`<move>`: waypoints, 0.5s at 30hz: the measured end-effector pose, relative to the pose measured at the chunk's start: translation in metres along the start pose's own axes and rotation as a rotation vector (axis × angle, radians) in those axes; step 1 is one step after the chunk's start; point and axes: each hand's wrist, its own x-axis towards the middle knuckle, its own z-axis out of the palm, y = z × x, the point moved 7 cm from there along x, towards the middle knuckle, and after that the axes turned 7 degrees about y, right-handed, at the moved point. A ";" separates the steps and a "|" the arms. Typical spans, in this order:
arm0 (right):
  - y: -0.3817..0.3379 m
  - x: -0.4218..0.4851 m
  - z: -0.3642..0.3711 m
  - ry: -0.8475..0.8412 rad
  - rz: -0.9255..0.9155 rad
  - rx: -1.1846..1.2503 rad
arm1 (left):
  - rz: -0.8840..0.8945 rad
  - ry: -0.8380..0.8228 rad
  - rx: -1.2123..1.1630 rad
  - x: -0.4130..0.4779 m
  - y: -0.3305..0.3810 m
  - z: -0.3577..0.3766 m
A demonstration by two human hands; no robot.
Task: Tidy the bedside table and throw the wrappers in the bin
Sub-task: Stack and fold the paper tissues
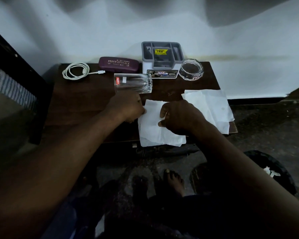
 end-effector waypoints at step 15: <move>0.000 0.003 -0.001 0.013 -0.009 0.007 | -0.156 0.236 -0.172 0.020 -0.015 0.025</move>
